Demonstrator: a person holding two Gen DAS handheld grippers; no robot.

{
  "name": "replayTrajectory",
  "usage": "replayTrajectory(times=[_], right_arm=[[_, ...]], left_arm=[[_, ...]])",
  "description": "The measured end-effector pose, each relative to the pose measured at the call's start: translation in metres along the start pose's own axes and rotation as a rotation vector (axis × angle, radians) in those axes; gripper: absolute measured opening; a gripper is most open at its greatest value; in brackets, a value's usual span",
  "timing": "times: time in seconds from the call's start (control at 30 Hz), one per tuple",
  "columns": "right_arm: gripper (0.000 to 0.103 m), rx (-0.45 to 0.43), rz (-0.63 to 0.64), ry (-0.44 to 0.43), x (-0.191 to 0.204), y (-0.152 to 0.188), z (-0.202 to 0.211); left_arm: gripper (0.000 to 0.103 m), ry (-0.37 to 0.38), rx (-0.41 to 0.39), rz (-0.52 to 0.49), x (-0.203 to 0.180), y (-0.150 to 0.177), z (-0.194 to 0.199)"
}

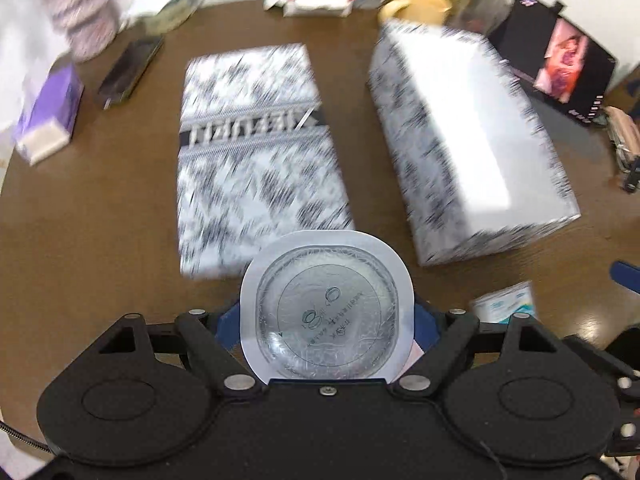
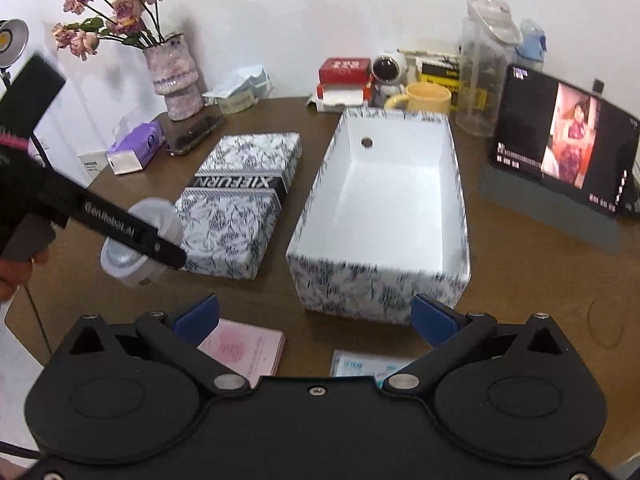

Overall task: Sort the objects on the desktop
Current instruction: 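Lift the white compact case with the left tool toward the open floral box, then lower the compact case into the open floral box with the left tool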

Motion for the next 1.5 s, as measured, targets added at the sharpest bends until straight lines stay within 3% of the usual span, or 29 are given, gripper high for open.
replayTrajectory(times=[0.37,0.67,0.97,1.5], right_arm=[[0.103,-0.010,0.038,0.008,-0.017,-0.056,-0.003],[0.103,0.003,0.045,0.044,-0.030,-0.077,-0.015],[0.103,0.054,0.065,-0.005,-0.060,-0.085,-0.050],[0.103,0.141,0.194,-0.162,-0.111,-0.107,-0.122]], left_arm=[[0.080,0.084,-0.030,-0.240,-0.064,-0.088,0.010],[0.080,0.103,-0.034,-0.356,-0.110,-0.142,-0.028],[0.080,0.087,0.045,-0.291,-0.124,-0.178,-0.095],[0.080,-0.035,0.131,-0.147,-0.130,-0.231,-0.192]])
Point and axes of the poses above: each gripper's, at about its wrist camera, not at the fingertips, and z roughly against the way its jaws point, x to its left, y to its underside, the point moved 2 cm from there along -z, roughly the way its jaws point, and after that the axes turned 9 degrees about y, right-handed, at the moved point
